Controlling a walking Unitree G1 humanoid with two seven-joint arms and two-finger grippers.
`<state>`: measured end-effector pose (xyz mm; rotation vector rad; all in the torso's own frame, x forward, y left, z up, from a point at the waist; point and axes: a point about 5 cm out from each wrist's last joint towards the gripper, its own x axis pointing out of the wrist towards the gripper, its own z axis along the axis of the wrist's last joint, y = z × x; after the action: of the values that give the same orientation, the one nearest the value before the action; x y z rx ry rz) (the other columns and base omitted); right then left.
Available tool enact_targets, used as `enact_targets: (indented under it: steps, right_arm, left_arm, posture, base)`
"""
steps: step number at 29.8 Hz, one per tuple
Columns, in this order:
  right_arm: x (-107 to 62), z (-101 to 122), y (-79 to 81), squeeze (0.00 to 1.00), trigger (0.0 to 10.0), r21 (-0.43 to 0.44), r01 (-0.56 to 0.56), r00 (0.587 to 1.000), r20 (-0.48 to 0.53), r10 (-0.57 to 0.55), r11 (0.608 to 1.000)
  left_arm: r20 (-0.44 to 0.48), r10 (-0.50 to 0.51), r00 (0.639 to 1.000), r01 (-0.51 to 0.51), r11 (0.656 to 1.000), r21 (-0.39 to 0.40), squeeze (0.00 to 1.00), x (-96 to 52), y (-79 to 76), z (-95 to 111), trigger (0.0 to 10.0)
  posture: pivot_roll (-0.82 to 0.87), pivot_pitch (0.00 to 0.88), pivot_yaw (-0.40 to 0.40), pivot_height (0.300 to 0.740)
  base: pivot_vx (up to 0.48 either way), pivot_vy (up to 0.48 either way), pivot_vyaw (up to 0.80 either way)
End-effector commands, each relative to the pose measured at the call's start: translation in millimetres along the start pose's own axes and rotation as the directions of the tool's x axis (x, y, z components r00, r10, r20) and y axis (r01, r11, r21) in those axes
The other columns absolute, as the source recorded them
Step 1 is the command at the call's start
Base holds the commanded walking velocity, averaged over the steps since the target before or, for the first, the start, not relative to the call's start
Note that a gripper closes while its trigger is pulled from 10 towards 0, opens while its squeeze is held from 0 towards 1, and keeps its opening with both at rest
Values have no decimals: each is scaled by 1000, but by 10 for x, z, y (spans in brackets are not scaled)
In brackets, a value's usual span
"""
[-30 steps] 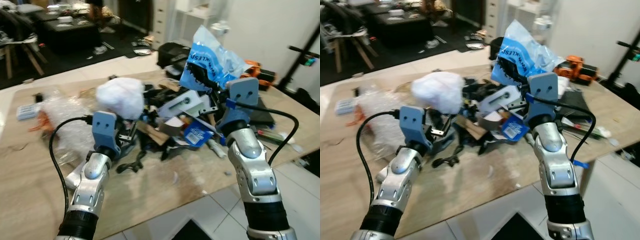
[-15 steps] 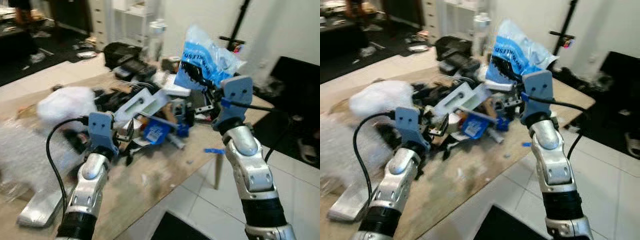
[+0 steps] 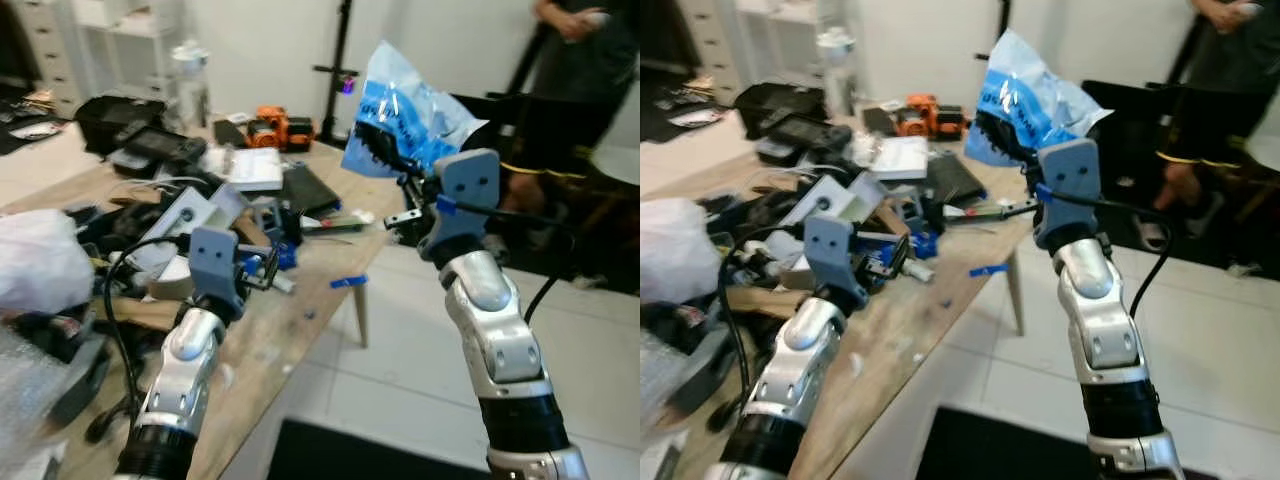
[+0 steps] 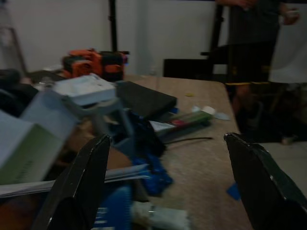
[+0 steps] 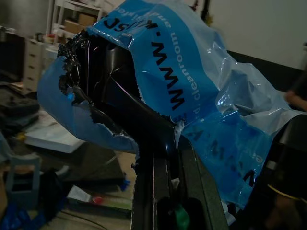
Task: Picking trash to rubbish bin
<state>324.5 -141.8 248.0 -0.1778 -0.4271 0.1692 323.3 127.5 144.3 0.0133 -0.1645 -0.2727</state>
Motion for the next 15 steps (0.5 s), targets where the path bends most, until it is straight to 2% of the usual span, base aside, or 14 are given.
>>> enact_targets:
  steps: [1, 8, 15]
  right_arm:
    - [-25, -43, 48, 0, 10000, 12, -13, 1000, -22, 13, 1000]
    - [-33, -80, 76, 0, 10000, 25, -16, 999, -43, 17, 1000]
    - [-36, -75, 93, 0, 10000, 31, -19, 999, -42, 20, 999]
  left_arm:
    - [-41, -7, 999, 7, 1000, 0, 0, -26, -12, -58, 10000]
    - [-23, -28, 999, 29, 999, 36, 0, -28, -38, -44, 10000]
    - [-23, -23, 999, 23, 1000, 17, 0, -20, -54, -38, 10000]
  posture:
    - [-96, 35, -46, 740]
    - [-96, 36, -46, 740]
    - [-100, 48, -46, 740]
  base:
    - [0, 0, -800]
    - [0, 0, -800]
    - [0, 0, -800]
